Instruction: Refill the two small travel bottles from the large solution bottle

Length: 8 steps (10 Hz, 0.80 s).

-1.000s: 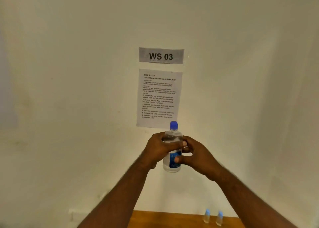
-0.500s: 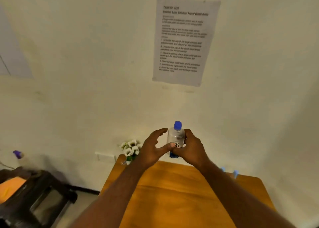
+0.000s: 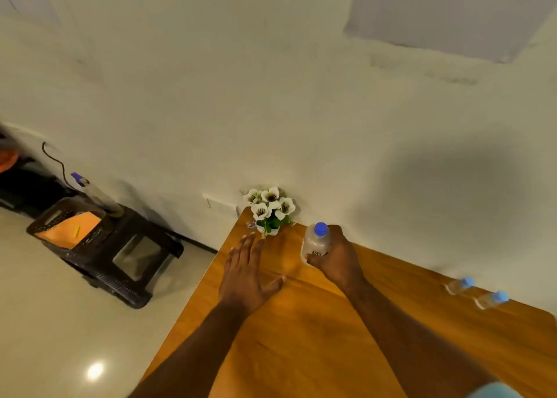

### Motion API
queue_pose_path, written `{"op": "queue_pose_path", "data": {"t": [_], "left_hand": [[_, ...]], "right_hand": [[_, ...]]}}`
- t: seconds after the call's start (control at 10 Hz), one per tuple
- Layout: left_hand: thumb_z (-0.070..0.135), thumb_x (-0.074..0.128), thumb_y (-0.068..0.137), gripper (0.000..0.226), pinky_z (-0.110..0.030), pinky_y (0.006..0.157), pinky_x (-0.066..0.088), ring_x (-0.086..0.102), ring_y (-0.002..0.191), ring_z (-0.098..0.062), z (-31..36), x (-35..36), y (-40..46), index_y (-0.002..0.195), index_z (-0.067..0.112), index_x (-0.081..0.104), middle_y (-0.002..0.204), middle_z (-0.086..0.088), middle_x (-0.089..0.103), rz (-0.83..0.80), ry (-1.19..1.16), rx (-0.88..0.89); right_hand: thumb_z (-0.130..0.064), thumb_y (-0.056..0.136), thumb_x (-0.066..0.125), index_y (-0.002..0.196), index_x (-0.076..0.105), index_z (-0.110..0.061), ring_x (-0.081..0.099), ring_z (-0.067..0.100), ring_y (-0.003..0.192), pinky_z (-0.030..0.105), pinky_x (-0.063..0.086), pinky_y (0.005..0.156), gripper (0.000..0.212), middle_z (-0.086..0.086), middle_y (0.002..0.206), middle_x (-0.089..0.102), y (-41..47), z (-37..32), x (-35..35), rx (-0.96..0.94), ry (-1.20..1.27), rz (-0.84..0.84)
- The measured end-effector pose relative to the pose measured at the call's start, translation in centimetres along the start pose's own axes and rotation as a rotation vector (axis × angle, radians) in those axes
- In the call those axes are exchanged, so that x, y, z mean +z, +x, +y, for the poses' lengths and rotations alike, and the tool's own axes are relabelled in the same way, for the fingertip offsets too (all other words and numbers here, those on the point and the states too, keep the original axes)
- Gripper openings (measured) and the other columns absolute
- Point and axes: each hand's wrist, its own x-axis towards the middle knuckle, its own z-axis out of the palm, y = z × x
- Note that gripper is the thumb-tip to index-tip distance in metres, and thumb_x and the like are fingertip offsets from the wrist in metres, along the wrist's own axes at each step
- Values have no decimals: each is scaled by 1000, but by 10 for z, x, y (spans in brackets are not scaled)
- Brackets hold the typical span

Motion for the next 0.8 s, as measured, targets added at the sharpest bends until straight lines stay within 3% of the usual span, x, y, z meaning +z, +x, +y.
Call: {"op": "queue_pose_path", "data": {"t": [0.2,0.5,0.6,0.7,0.8], "left_hand": [[86,40,82,101,-41,122,-3,-6,156,-19,-16,27,16,160,32,7,171,2,1,-67,30,-43],[85,42,82,100,-48,126,7,1,157,-21,-33,50,23,160,30,12,171,0,8,-105,35,-63],[84,43,82,100,-46,125,5,1,157,-21,-32,49,24,160,31,11,171,1,8,-110,24,-74],[84,45,82,101,-45,126,5,0,157,-19,-32,47,24,160,32,9,171,2,7,-94,-6,-75],[84,47,80,105,-48,127,7,3,157,-20,-29,39,21,160,31,7,170,1,7,-68,-26,-95]], "right_hand": [[-20,64,91,126,51,-13,63,25,100,24,45,79,74,8,116,65,43,23,36,-1,-5,-5],[-14,68,87,125,52,-15,62,18,99,24,47,82,66,2,113,64,56,50,61,5,95,29],[-15,68,87,130,48,-17,62,22,109,28,51,89,73,2,120,63,56,49,61,26,100,10],[-24,68,90,146,34,-17,50,24,130,31,43,105,96,5,143,52,53,51,59,29,95,2],[-35,66,90,154,21,-19,35,25,142,28,32,105,113,4,158,34,42,41,49,45,80,17]]}}
